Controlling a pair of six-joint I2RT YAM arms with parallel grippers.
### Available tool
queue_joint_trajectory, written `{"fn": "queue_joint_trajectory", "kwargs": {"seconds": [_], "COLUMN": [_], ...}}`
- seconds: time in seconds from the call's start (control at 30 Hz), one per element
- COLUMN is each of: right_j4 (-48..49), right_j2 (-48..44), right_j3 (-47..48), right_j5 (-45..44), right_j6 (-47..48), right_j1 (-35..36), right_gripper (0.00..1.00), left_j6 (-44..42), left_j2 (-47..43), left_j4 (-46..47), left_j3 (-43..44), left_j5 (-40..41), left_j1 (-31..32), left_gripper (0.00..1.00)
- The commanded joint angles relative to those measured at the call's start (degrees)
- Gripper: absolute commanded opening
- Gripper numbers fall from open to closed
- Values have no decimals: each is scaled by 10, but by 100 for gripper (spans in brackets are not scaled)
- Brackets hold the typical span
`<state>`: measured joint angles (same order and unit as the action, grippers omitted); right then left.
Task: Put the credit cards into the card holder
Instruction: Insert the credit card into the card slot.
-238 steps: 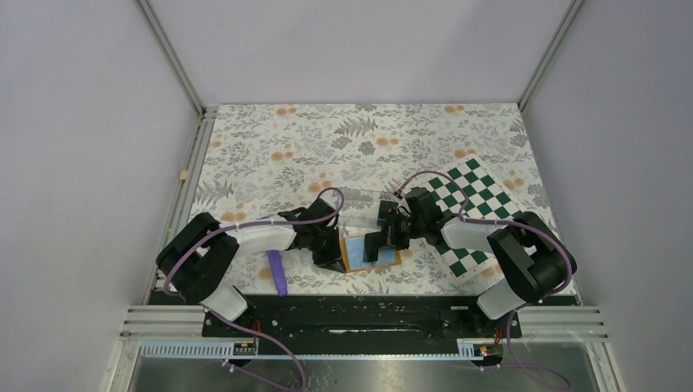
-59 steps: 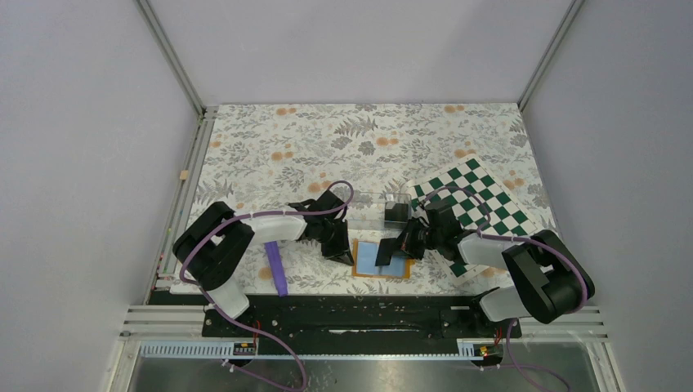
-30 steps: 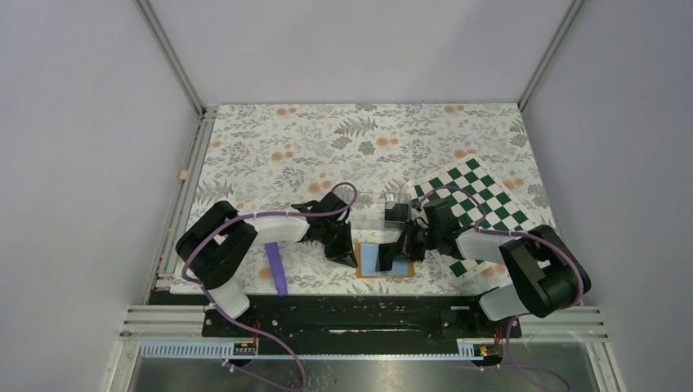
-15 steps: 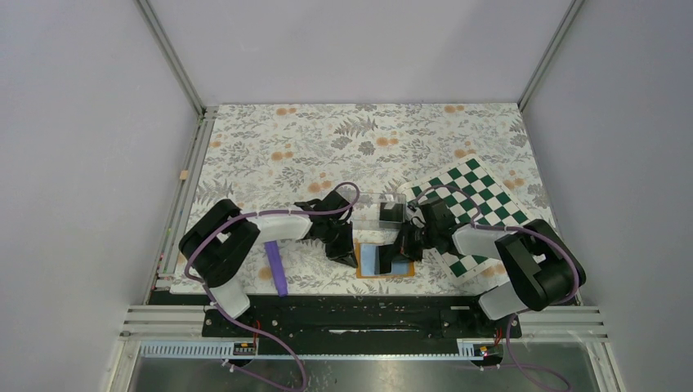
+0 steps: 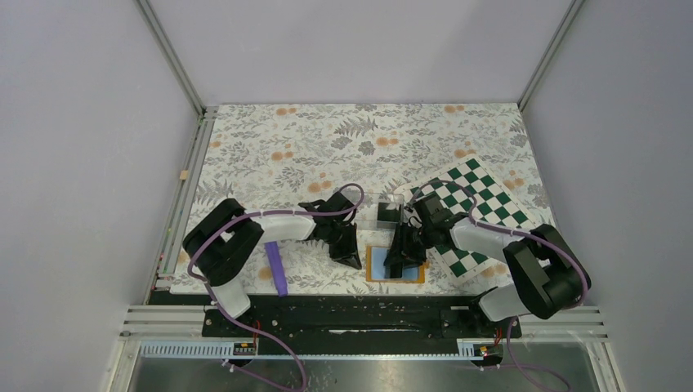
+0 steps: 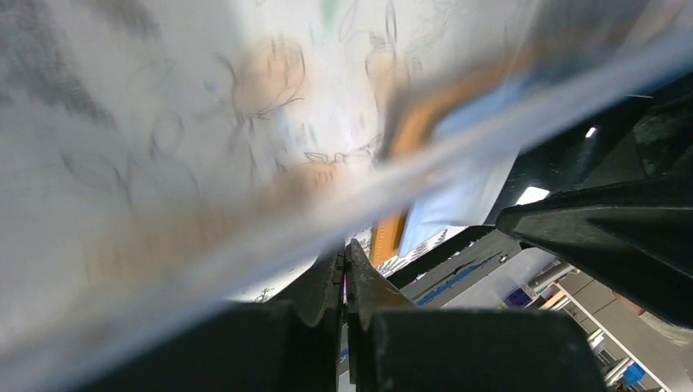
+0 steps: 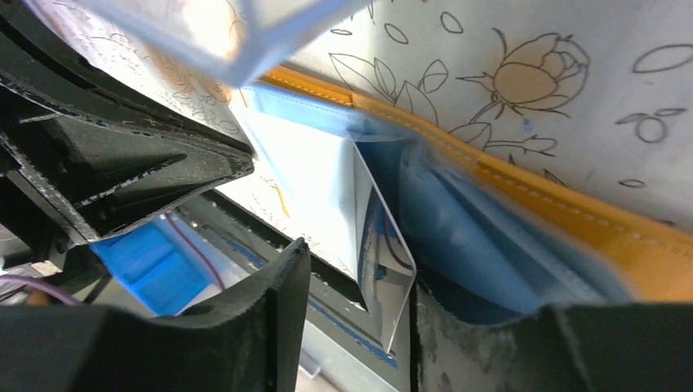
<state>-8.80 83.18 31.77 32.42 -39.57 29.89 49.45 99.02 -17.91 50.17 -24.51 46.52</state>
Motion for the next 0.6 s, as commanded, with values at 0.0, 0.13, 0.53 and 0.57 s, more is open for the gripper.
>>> {"fn": "queue_joint_trajectory", "kwargs": {"seconds": [0.0,0.13,0.53,0.57], "right_j4": [-101,-118,-199,-198], "right_j2": [-15,-3,-28,-26], "right_j3": [34,47,76,76], "right_j5": [-78,-97,-160,-161], "right_j6": [52,56,84,84], "right_j1": [18,34,43,43], "right_gripper": [50,57,73,74], "left_j6": [-9,-7,-3,-2], "left_j2": [18,23,35,37], "left_j4": [-5,-5,-3,-1], "left_j3": [9,15,47,50], "left_j5": [22,19,6,4], "left_j1": [3,4,11,13], "left_gripper": [0,0,0,0]}}
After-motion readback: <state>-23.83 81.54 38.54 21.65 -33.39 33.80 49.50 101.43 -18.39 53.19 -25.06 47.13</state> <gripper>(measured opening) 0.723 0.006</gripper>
